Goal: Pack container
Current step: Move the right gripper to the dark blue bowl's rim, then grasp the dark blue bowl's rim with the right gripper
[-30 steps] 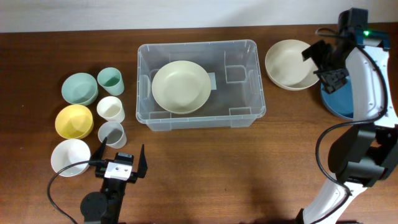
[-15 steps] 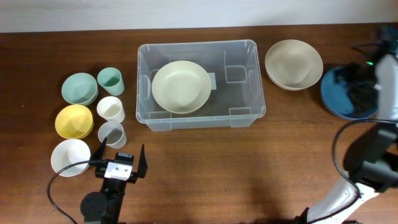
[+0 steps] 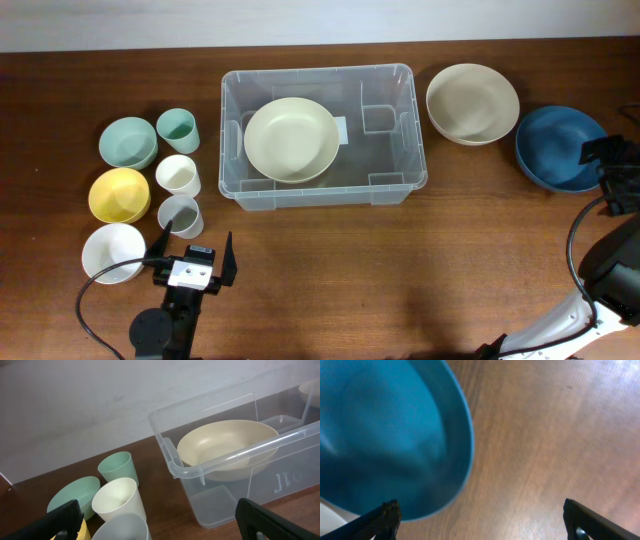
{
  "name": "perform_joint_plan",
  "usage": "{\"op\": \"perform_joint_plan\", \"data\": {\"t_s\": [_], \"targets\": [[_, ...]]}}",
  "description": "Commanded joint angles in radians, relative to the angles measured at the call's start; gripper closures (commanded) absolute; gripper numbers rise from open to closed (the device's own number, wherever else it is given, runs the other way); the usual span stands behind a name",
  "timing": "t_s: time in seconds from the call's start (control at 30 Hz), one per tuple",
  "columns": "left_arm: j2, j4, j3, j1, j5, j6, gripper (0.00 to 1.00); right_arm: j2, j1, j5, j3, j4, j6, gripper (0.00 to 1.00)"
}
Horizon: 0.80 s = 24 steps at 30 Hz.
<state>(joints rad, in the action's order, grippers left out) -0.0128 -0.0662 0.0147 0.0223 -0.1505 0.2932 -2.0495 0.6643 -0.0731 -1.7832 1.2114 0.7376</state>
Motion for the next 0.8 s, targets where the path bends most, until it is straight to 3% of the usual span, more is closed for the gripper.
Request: {"op": "perform_joint_plan", "data": {"t_s": [0.0, 0.23, 0.77], "targets": [[0.007, -0.002, -0.005, 0.004, -0.007, 0.008, 0.00, -0.006, 0.004, -0.029, 0.049, -0.052, -0.045, 0.01], [0.007, -0.001, -0.006, 0.004, -0.007, 0.008, 0.00, -0.006, 0.005, -0.029, 0.136, -0.183, -0.080, 0.01], [0.007, -0.002, -0.005, 0.004, -0.007, 0.008, 0.00, -0.062, 0.003, -0.028, 0.161, -0.250, -0.081, 0.01]]}}
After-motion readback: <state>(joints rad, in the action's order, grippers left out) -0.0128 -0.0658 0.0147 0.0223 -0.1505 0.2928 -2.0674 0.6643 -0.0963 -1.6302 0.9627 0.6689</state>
